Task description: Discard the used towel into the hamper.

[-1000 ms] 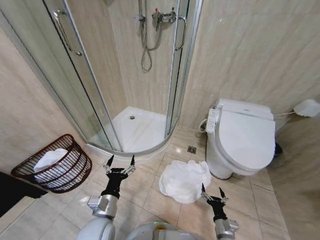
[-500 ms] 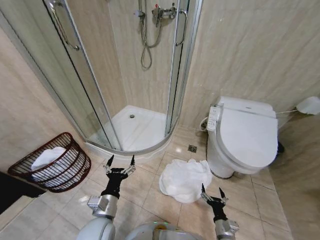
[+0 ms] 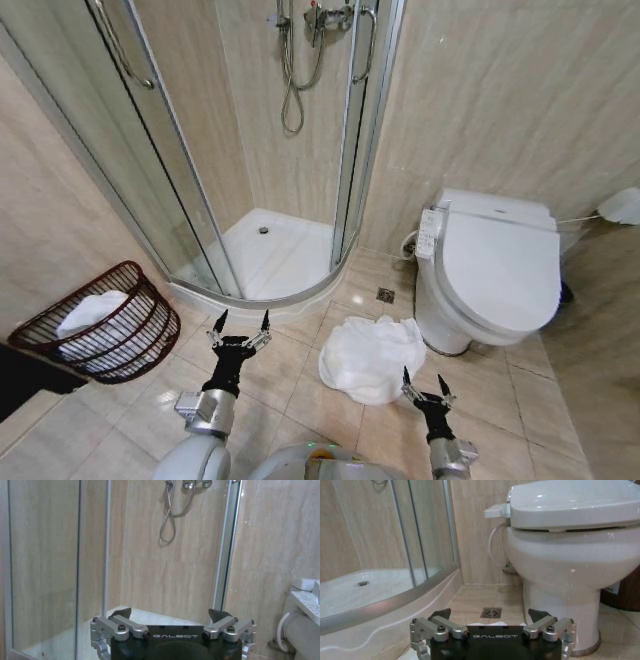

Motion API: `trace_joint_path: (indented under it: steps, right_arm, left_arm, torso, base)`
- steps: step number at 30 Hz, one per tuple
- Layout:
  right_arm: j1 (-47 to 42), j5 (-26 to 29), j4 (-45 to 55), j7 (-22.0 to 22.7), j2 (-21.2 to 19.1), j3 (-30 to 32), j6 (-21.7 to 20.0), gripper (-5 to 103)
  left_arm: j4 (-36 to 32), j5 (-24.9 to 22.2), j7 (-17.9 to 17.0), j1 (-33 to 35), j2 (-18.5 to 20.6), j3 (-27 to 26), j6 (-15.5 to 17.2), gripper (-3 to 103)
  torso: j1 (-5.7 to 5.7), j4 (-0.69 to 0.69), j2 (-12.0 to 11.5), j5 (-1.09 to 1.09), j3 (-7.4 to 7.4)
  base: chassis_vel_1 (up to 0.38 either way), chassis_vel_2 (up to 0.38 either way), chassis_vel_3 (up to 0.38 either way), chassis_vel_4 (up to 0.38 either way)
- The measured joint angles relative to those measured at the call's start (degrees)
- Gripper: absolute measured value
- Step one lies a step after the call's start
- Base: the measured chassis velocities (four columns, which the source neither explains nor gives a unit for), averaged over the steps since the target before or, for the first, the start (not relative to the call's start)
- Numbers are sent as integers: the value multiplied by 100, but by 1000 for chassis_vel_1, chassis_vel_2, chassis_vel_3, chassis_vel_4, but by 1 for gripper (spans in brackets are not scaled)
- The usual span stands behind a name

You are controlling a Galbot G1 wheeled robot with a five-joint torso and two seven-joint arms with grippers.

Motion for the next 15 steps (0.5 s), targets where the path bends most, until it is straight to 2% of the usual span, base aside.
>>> trace_joint_path:
  steps: [9, 15]
  right_arm:
    - [10, 52, -38, 11, 11, -17, 11, 100]
    - [42, 108, -108, 41, -21, -13, 70, 100]
  left_arm:
    - [0, 0, 0, 0, 0, 0, 0, 100]
    - [0, 0, 0, 0, 0, 0, 0, 100]
  torso:
    - [2, 0, 10, 0, 5]
    - [13, -1, 32, 0, 21]
  base:
    - [-11, 22, 12, -17]
    - [-117, 103, 97, -92]
